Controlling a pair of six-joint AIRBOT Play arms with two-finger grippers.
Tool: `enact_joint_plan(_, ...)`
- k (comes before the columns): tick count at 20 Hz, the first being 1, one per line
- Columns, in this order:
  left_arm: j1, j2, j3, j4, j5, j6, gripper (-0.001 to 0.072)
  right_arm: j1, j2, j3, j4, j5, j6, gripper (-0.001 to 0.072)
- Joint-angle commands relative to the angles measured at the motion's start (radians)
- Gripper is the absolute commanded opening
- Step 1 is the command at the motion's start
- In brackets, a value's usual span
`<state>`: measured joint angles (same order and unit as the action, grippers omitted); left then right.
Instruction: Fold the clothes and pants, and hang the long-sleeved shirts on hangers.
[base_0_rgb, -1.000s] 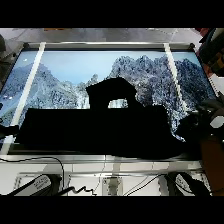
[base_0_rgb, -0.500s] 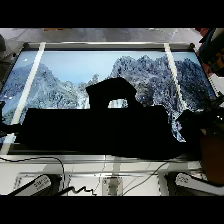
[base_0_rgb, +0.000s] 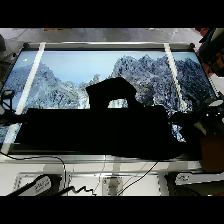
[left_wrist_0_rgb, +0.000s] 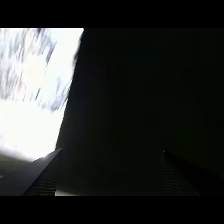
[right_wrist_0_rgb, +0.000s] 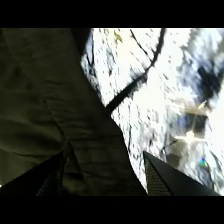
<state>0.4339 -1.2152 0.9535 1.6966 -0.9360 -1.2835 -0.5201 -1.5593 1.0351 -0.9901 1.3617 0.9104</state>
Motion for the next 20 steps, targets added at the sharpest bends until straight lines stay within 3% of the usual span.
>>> enact_joint_plan(1,-0.124,0.001,0.011,0.001,0.129,-0.161,0.0690,0.056,-0.032,-0.021,-0.015,-0.028,-0.036,0.0545)
enact_joint_plan(5,-0.253,0.000,0.011,-0.019,0.227,-0.342,0.0690,0.074,-0.044,-0.056,-0.002,-0.104,-0.029,0.0557)
enact_joint_plan(7,-0.299,0.000,0.011,-0.161,0.241,-0.389,0.0690,0.074,-0.044,-0.072,0.055,-0.082,-0.031,0.0547)
enact_joint_plan(8,-0.321,-0.002,0.011,-0.248,0.246,-0.389,0.0690,0.074,-0.043,-0.083,0.075,-0.072,-0.038,0.0498)
enact_joint_plan(9,-0.340,-0.008,0.011,-0.330,0.251,-0.384,0.0690,0.074,-0.043,-0.091,0.085,-0.071,-0.042,0.0382)
enact_joint_plan(10,-0.357,-0.016,0.011,-0.399,0.256,-0.369,0.0690,0.074,-0.043,-0.093,0.086,-0.072,-0.046,0.0368)
enact_joint_plan(12,-0.385,-0.050,0.011,-0.543,0.259,-0.278,0.0690,0.074,-0.040,-0.092,0.089,-0.071,-0.068,0.0161)
enact_joint_plan(14,-0.402,-0.104,0.011,-0.688,0.257,-0.185,0.0689,0.074,-0.040,-0.092,0.090,-0.071,-0.083,0.0050)
enact_joint_plan(17,-0.409,-0.202,0.028,-0.884,0.235,-0.019,0.0689,0.073,-0.028,-0.092,0.090,-0.070,-0.103,0.0020)
enact_joint_plan(20,-0.409,-0.314,0.118,-0.916,0.174,0.058,0.0690,0.073,0.012,-0.089,0.090,-0.072,-0.128,0.0020)
